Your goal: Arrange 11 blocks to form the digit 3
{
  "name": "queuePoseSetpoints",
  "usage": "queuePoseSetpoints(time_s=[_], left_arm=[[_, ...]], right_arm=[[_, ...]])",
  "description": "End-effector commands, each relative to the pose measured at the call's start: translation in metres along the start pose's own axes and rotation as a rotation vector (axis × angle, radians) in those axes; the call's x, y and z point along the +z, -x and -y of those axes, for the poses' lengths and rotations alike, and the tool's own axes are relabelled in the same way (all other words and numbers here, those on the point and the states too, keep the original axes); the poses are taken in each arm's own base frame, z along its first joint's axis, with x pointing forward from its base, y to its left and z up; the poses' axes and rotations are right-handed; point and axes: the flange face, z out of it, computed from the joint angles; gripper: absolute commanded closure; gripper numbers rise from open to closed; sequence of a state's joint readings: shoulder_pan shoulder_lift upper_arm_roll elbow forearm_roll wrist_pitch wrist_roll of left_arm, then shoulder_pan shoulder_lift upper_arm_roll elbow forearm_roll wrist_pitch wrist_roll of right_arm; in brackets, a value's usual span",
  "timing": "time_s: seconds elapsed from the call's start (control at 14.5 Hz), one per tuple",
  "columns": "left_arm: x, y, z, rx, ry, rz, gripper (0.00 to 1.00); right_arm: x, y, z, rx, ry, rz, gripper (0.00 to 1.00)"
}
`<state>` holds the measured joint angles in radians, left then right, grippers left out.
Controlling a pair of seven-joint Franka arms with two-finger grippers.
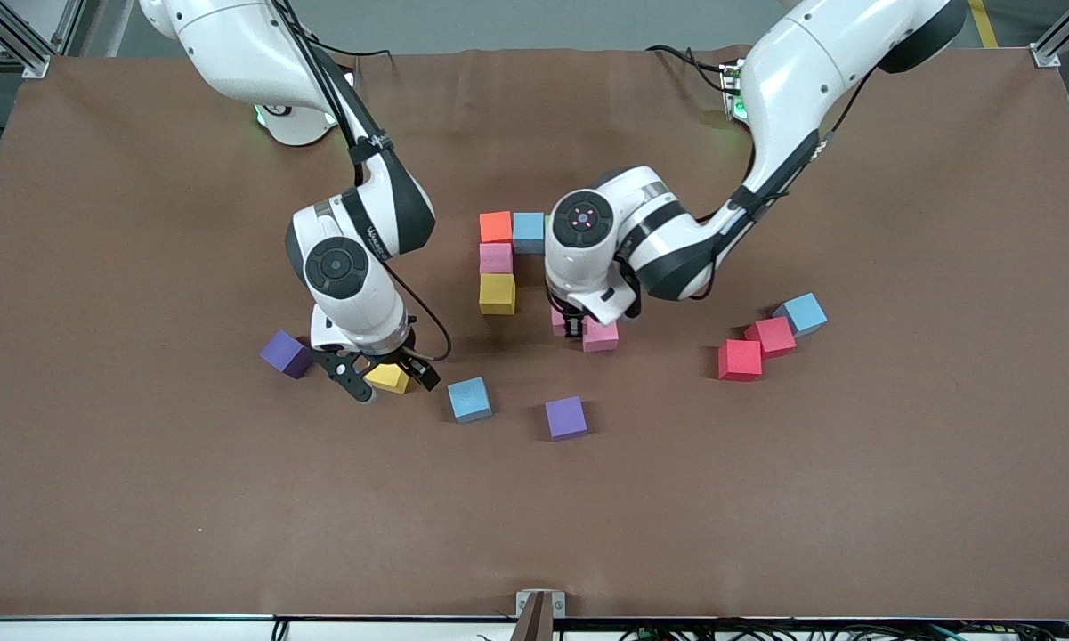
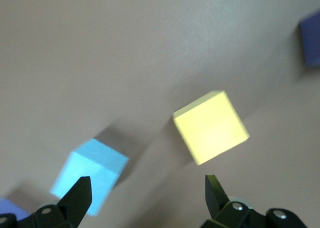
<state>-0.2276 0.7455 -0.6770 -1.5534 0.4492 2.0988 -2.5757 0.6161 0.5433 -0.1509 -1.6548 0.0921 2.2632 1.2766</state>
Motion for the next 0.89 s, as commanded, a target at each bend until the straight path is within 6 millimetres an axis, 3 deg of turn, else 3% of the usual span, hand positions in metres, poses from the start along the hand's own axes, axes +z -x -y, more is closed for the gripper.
queuePoseSetpoints(time_s=[0.0, 0.34, 0.62, 0.83], left_arm=[[0.018, 0.016, 0.015, -0.017, -0.014, 0.018, 0.44], [0.049, 0.031, 0.029, -0.023, -0.019, 0.031, 0.44], [0.071, 0.038, 0.042, -0.032, -0.016, 0.009, 0.44], [0.080, 0.040, 0.053, -0.019, -0.030, -0.006, 0.44]], right_arm=[[0.007, 0.009, 0.033, 0.191, -0.037, 0.051, 0.00], [0.022, 0.016, 0.045, 0.270, -0.019, 0.066, 0.00], [0.060, 0.039, 0.062, 0.313, -0.001, 0.071, 0.00], [0.084, 0.049, 0.064, 0.324, 0.020, 0.067, 0.00]])
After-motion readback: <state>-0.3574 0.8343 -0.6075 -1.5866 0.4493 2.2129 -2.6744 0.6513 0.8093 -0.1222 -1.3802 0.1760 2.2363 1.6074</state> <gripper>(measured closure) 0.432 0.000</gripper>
